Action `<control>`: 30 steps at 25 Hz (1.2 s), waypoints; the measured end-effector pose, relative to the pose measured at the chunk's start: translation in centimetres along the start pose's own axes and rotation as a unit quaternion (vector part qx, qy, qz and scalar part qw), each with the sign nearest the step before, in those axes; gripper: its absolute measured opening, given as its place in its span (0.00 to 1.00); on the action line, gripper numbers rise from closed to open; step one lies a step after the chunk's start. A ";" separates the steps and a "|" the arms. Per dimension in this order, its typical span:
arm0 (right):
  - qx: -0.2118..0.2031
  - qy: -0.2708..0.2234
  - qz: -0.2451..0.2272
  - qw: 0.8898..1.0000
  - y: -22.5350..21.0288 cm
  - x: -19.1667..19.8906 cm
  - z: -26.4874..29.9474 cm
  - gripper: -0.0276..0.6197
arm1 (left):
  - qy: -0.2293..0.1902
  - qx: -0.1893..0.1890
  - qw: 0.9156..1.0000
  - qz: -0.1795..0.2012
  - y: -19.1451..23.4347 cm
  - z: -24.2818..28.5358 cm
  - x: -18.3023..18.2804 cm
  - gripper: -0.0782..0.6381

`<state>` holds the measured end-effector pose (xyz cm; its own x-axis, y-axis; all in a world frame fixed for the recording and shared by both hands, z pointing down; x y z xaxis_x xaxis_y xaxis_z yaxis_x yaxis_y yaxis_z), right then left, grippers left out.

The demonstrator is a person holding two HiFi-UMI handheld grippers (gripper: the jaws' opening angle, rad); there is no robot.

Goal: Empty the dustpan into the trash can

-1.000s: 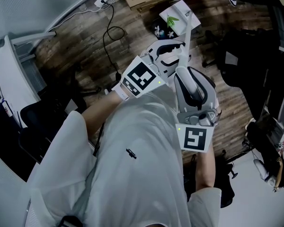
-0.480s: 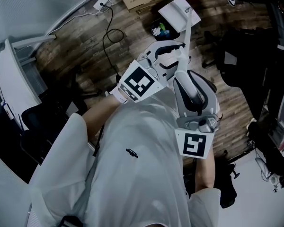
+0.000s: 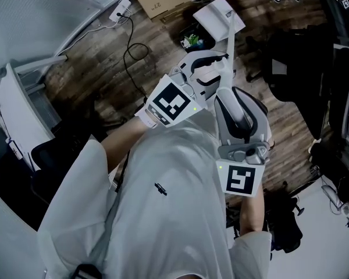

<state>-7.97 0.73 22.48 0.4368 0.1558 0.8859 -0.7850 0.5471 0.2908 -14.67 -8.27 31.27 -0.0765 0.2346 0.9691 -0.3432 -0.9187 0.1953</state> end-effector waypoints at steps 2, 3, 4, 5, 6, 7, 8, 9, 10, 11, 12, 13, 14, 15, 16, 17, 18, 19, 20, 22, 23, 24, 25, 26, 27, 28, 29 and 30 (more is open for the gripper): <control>0.011 0.002 0.003 1.000 -0.4 0.0 -0.4 0.24 | 0.002 0.011 1.000 0.004 -0.3 0.6 -0.3 0.30; 0.017 0.004 0.004 1.000 -0.6 0.1 -0.7 0.24 | 0.003 0.018 1.000 0.005 -0.4 1.0 -0.5 0.30; 0.024 0.005 0.007 1.000 -0.8 0.2 -0.9 0.24 | 0.004 0.024 1.000 0.006 -0.6 1.4 -0.6 0.30; 0.031 0.006 0.010 0.999 -1.0 0.3 -1.2 0.24 | 0.006 0.031 0.999 0.007 -0.8 1.8 -0.6 0.30; 0.038 0.008 0.012 0.999 -1.2 0.5 -1.5 0.24 | 0.007 0.037 0.999 0.008 -1.0 2.2 -0.7 0.30; 0.046 0.010 0.015 0.999 -1.3 0.6 -1.8 0.24 | 0.009 0.044 0.999 0.009 -1.3 2.7 -0.7 0.30; 0.054 0.013 0.018 0.998 -1.5 0.8 -2.0 0.24 | 0.010 0.051 0.999 0.010 -1.5 3.1 -0.8 0.30; 0.061 0.015 0.021 0.998 -1.7 0.9 -2.3 0.24 | 0.011 0.058 0.998 0.011 -1.8 3.6 -0.8 0.30; 0.069 0.018 0.025 0.997 -1.9 1.1 -2.6 0.24 | 0.013 0.065 0.998 0.012 -2.0 4.0 -0.9 0.30; 0.077 0.021 0.030 0.996 -2.1 1.2 -2.9 0.24 | 0.015 0.072 0.997 0.013 -2.3 4.4 -0.9 0.30; 0.085 0.024 0.036 0.995 -2.2 1.3 -3.2 0.24 | 0.017 0.080 0.997 0.014 -2.6 4.8 -0.9 0.30; 0.094 0.028 0.041 0.994 -2.4 1.4 -3.5 0.24 | 0.018 0.087 0.996 0.014 -2.9 5.2 -1.0 0.30; 0.102 0.031 0.045 0.993 -2.5 1.6 -3.8 0.24 | 0.021 0.096 0.995 0.014 -3.2 5.6 -0.9 0.30; 0.110 0.035 0.050 0.992 -2.7 1.8 -4.1 0.24 | 0.023 0.104 0.994 0.015 -3.5 6.1 -0.8 0.30; 0.119 0.038 0.056 0.991 -2.9 2.0 -4.4 0.24 | 0.026 0.113 0.993 0.014 -3.8 6.5 -0.7 0.30; 0.127 0.041 0.062 0.989 -3.0 2.3 -4.7 0.24 | 0.029 0.121 0.992 0.014 -4.1 7.0 -0.6 0.30; 0.134 0.044 0.068 0.988 -3.2 2.6 -5.0 0.24 | 0.032 0.129 0.991 0.013 -4.4 7.4 -0.5 0.30; 0.141 0.047 0.075 0.986 -3.4 2.9 -5.3 0.24 | 0.035 0.136 0.990 0.012 -4.7 7.9 -0.3 0.30; 0.148 0.051 0.081 0.984 -3.6 3.2 -5.7 0.24 | 0.038 0.144 0.989 0.011 -5.0 8.4 -0.2 0.30; 0.160 0.058 0.095 0.981 -4.0 3.7 -6.5 0.24 | 0.044 0.158 0.986 0.010 -5.8 9.2 0.0 0.30; 0.167 0.061 0.101 0.979 -4.1 3.9 -6.9 0.24 | 0.048 0.166 0.985 0.010 -6.2 9.6 0.1 0.30; 0.173 0.063 0.107 0.977 -4.3 4.1 -7.4 0.24 | 0.051 0.174 0.983 0.010 -6.6 10.0 0.2 0.30; 0.180 0.064 0.113 0.975 -4.4 4.3 -7.8 0.24 | 0.054 0.181 0.982 0.011 -7.1 10.3 0.2 0.30; 0.188 0.065 0.119 0.973 -4.6 4.5 -8.2 0.24 | 0.057 0.189 0.980 0.011 -7.5 10.7 0.3 0.30; 0.196 0.065 0.126 0.970 -4.7 4.7 -8.5 0.25 | 0.060 0.196 0.979 0.011 -7.8 11.1 0.4 0.30; 0.203 0.066 0.131 0.968 -4.9 5.0 -8.9 0.25 | 0.064 0.203 0.977 0.010 -8.2 11.5 0.6 0.30; 0.211 0.069 0.137 0.965 -5.0 5.2 -9.3 0.25 | 0.069 0.209 0.975 0.010 -8.6 11.9 0.7 0.30; 0.219 0.071 0.143 0.963 -5.2 5.5 -9.7 0.25 | 0.073 0.216 0.974 0.010 -9.1 12.3 0.8 0.30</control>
<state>2.74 6.70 22.35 0.2069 0.3769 0.9029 -0.9783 0.0708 0.1946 -0.13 -3.64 32.12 -0.2230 0.2292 0.9475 0.0825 -0.9640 0.2526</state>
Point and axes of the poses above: the fingertips, and each gripper's own axes: z forward along the fingers, y to its left, x out of its underside, the point moved 8 cm from there along -z, backward along the fingers, and after that the axes turned 4 degrees about z, right-handed, at the moved point
